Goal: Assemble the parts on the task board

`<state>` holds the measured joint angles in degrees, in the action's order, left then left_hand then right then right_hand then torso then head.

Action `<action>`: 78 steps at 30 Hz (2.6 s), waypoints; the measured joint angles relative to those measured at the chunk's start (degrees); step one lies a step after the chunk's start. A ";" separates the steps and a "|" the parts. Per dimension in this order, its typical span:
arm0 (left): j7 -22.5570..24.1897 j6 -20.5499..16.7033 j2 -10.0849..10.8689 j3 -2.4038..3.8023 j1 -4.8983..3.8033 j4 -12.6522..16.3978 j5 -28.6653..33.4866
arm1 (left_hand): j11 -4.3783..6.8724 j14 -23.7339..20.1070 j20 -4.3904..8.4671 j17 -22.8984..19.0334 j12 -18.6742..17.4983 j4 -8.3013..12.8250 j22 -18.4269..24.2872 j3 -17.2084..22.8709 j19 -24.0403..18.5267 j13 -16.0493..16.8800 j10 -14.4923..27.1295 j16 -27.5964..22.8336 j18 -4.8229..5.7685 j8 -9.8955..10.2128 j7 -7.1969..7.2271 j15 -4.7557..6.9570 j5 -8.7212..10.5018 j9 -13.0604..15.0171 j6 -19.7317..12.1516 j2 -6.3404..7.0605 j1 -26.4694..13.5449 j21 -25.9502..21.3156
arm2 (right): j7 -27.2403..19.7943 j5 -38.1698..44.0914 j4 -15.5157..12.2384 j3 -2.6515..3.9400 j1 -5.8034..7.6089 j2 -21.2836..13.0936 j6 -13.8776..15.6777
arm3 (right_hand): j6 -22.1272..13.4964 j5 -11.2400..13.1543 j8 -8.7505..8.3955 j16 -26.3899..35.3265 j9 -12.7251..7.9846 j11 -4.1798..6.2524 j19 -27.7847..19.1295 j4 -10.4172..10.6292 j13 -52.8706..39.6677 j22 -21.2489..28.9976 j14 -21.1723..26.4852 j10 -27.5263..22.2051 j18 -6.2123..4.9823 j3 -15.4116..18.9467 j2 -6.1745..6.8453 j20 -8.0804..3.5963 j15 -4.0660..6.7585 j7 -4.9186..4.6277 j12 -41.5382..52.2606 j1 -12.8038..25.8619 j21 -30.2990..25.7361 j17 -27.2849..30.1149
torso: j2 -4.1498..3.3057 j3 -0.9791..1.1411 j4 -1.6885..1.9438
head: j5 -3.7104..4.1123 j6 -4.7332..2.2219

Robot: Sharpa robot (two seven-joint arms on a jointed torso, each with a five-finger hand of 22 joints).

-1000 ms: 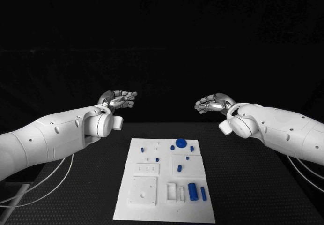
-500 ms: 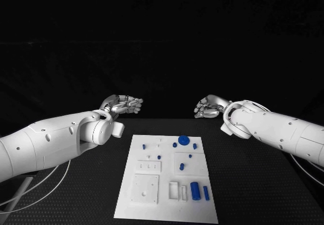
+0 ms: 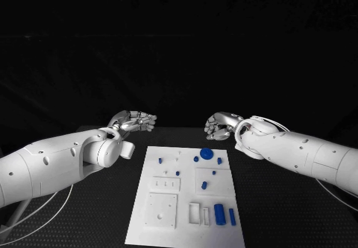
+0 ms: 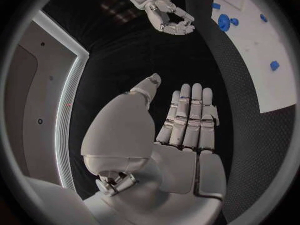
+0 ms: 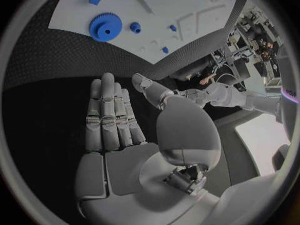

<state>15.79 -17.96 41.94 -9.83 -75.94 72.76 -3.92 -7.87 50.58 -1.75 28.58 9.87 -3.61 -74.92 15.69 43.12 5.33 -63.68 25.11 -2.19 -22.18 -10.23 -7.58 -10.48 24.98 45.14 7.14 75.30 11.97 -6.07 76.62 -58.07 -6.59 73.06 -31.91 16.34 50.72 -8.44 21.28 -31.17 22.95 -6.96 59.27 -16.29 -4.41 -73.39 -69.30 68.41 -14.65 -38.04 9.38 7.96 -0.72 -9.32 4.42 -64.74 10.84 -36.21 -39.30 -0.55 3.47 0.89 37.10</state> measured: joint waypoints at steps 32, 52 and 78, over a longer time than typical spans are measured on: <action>-0.34 1.18 0.01 0.04 -0.53 0.68 -0.24 | -0.01 -0.01 0.00 -0.23 -0.34 0.15 0.01 -0.16 0.00 -0.42 0.01 -0.01 0.06 0.49 -0.12 0.00 0.00 -0.36 0.12 -0.51 -0.51 0.00 | -0.22 13.96 -2.39 -1.49 -1.97 1.16 -2.35 | 0.35 -1.77 -1.33 -22.63 -0.11 1.03 12.28 -0.23 0.25 -1.65 -7.68 -0.05 1.38 7.67 0.78 -7.00 1.44 0.59 -0.22 0.55 18.43 -12.12 | -4.63 -1.20 1.91 | 1.71 -0.79; -0.74 1.78 -0.30 0.02 -0.53 0.42 -0.41 | -0.01 -0.01 -0.01 -0.33 -0.56 0.15 -0.02 -0.16 -0.01 -0.60 0.01 -0.01 0.09 0.71 -0.20 0.00 0.00 -0.48 0.20 -0.74 -0.74 0.00 | 0.47 16.93 -1.96 -1.63 -2.21 1.57 -1.94 | 1.01 -1.10 -1.54 -25.10 -0.04 1.35 12.16 -0.23 0.02 -1.64 -7.75 0.73 1.44 6.69 0.56 -7.09 1.51 1.23 -0.28 0.32 21.29 -11.49 | -6.01 -1.37 2.13 | 2.12 -1.30; -1.02 2.22 -0.12 0.02 -0.53 0.25 -0.54 | -0.01 -0.02 -0.01 -0.38 -0.79 0.00 -0.01 -0.31 -0.01 -0.70 0.01 -0.01 0.15 0.92 -0.20 0.00 0.00 -0.53 0.20 -0.73 -1.21 0.00 | 1.77 20.13 -3.48 -1.57 -2.03 0.87 -0.44 | 3.39 1.78 -1.22 -28.51 0.40 1.94 10.81 -0.30 -1.63 -1.62 -6.33 3.13 2.04 0.64 1.64 -8.19 1.96 1.74 -0.46 0.17 26.87 -10.01 | -6.66 -1.24 2.07 | 2.18 -1.42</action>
<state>14.77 -15.73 41.83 -9.81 -76.47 73.01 -4.46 -7.88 50.57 -1.76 28.20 9.08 -3.62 -74.93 15.38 43.11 4.64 -63.67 25.10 -2.04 -21.26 -10.44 -7.58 -10.48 24.45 45.34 6.41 74.09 11.96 -4.29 96.75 -61.55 -8.16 71.03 -31.03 15.90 54.11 -6.66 20.05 -59.69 23.35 -5.01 70.08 -16.60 -6.03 -75.01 -75.63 71.54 -12.61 -37.40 11.02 -0.23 1.24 -7.58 3.96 -64.56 37.71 -46.22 -45.96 -1.80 5.54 3.07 35.68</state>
